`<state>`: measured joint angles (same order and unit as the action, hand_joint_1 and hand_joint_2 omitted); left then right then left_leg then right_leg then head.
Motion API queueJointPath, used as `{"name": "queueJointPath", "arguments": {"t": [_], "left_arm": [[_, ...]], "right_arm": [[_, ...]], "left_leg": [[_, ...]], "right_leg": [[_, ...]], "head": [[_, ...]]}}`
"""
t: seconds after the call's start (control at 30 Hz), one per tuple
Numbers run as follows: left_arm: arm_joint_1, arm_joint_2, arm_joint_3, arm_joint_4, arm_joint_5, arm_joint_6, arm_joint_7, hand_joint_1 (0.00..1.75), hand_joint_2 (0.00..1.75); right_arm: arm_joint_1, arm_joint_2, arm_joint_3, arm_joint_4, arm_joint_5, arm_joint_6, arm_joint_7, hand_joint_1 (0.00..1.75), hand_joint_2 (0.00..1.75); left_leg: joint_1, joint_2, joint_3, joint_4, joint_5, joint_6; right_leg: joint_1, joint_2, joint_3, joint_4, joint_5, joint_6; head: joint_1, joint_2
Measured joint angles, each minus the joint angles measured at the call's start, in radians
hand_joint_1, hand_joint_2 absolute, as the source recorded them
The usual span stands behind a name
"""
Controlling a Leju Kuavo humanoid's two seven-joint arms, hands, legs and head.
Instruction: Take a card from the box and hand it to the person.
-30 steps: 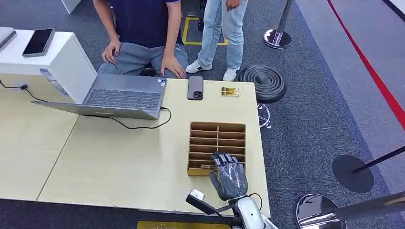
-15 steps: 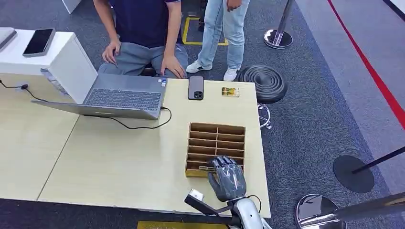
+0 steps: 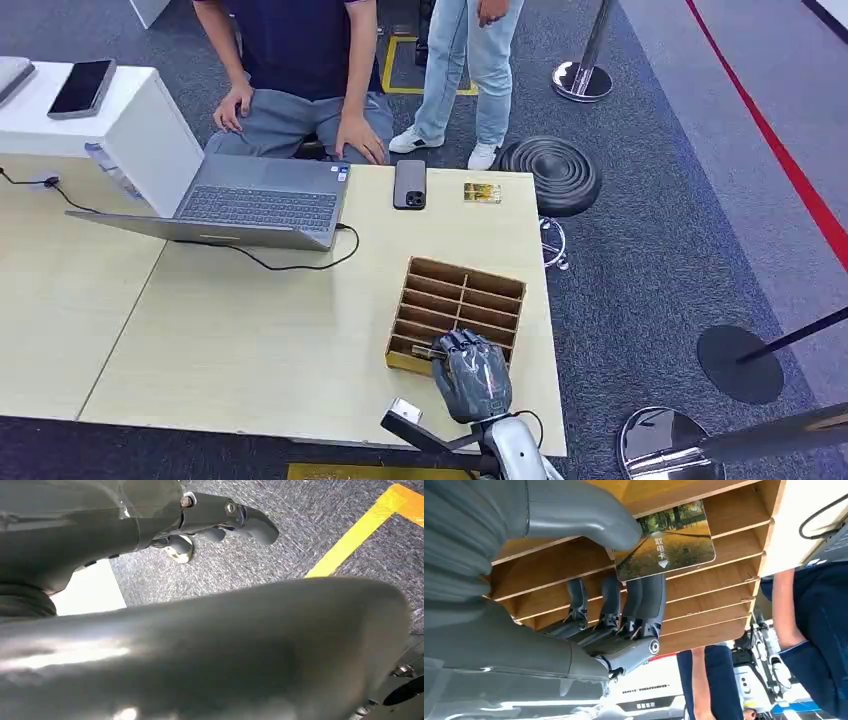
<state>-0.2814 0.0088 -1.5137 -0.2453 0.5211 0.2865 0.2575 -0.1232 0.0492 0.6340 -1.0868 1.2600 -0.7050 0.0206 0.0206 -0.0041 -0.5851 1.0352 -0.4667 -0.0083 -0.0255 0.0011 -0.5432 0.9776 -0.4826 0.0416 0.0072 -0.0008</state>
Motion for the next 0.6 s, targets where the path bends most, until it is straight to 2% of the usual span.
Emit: {"name": "queueJointPath", "arguments": {"t": [0.1,0.13,0.6], "left_arm": [[0.0,0.0,0.0,0.0,0.0,0.0,0.0,0.0,0.0],[0.0,0.0,0.0,0.0,0.0,0.0,0.0,0.0,0.0],[0.0,0.0,0.0,0.0,0.0,0.0,0.0,0.0,0.0]], "right_arm": [[0.003,0.0,-0.004,-0.005,0.002,0.0,0.001,1.17,1.75],[0.003,0.0,-0.004,-0.006,0.003,0.0,0.002,1.27,1.75],[0.004,0.0,-0.005,-0.016,0.005,0.0,0.012,1.36,1.75]], "left_leg": [[0.0,0.0,0.0,0.0,0.0,0.0],[0.0,0.0,0.0,0.0,0.0,0.0],[0.0,0.0,0.0,0.0,0.0,0.0]], "right_leg": [[0.0,0.0,0.0,0.0,0.0,0.0],[0.0,0.0,0.0,0.0,0.0,0.0],[0.0,0.0,0.0,0.0,0.0,0.0]], "head": [[0.0,0.0],[0.0,0.0],[0.0,0.0]]}}
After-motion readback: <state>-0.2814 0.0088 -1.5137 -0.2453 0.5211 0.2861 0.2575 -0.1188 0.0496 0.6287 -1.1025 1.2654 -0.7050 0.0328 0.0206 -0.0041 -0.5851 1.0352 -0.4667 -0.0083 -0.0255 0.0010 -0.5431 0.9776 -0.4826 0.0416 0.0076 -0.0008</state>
